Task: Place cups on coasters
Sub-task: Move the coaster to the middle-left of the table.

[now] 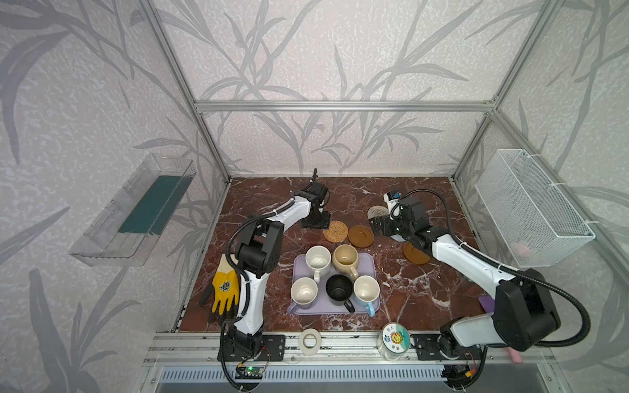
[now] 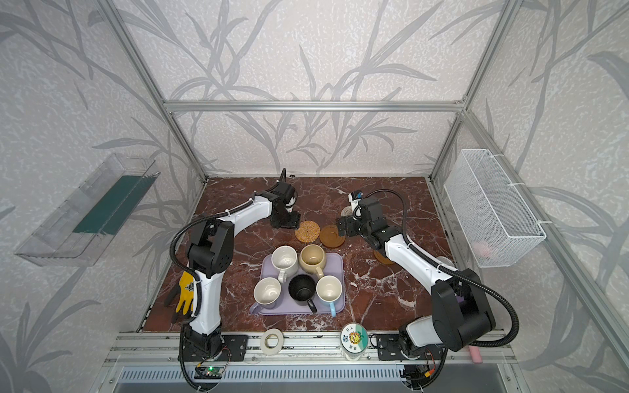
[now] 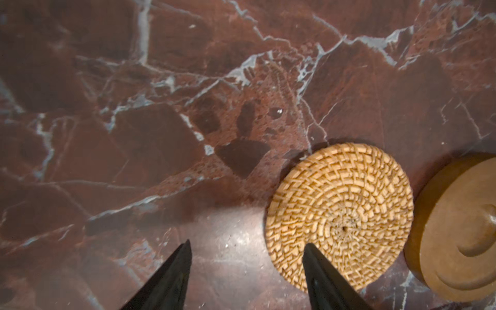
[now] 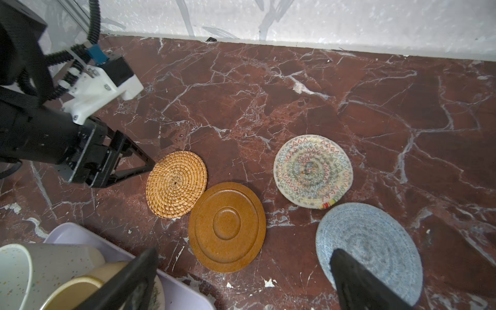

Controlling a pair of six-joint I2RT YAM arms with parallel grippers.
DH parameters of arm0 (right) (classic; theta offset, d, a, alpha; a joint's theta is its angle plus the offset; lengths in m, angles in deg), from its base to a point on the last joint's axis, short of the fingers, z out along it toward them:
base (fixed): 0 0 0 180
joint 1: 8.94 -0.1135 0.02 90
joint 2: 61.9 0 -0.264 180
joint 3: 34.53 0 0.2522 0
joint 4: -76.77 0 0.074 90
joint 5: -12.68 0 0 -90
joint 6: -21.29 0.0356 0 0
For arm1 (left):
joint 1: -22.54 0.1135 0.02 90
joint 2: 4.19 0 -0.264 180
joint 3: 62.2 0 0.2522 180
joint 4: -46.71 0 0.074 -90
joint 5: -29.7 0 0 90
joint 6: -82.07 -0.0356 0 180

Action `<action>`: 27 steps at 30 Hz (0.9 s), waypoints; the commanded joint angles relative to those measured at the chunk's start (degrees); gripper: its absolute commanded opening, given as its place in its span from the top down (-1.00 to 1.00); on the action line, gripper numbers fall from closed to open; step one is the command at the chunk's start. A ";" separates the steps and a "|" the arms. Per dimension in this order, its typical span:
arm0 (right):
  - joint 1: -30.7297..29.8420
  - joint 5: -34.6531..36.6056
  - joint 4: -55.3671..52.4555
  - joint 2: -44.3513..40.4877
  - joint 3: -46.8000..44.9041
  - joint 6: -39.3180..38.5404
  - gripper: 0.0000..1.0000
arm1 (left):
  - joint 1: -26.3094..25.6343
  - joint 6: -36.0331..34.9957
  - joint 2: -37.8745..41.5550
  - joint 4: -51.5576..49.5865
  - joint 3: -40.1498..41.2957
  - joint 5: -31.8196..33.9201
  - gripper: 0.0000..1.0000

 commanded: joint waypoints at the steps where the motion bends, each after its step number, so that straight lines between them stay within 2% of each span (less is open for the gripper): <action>1: -0.11 -0.61 -0.43 0.93 0.57 0.46 -1.00 | -1.60 -2.32 -2.97 -6.27 -5.91 2.23 -0.36; 6: -0.11 -0.30 -0.30 0.58 0.25 0.05 -1.00 | -3.57 -3.38 -5.34 -10.27 -8.44 7.57 -0.26; 11: -0.11 -0.31 -0.05 0.62 0.48 -0.38 -1.00 | -3.84 -3.29 -6.47 -10.87 -7.79 6.77 -0.24; 13: -0.11 -0.25 -0.20 0.66 0.83 -0.54 -1.00 | -3.85 -3.28 -6.78 -11.40 -7.87 7.52 -0.16; 16: -0.11 -0.39 -0.55 0.84 1.45 -0.73 -1.00 | -3.84 -3.16 -7.51 -12.77 -7.83 11.88 -0.10; 18: -0.11 -0.43 -0.30 0.84 1.37 -0.43 -1.00 | -3.62 -2.24 -8.39 -14.90 -7.98 15.52 -0.07; 23: -0.11 -0.61 0.32 0.93 0.69 -0.12 -1.00 | -2.14 -0.89 -7.13 -14.70 -4.80 19.26 -0.04; 27: -0.11 -1.17 0.68 1.09 0.33 0.33 -1.00 | 0.12 0.04 -5.40 -13.78 -1.54 18.63 -0.03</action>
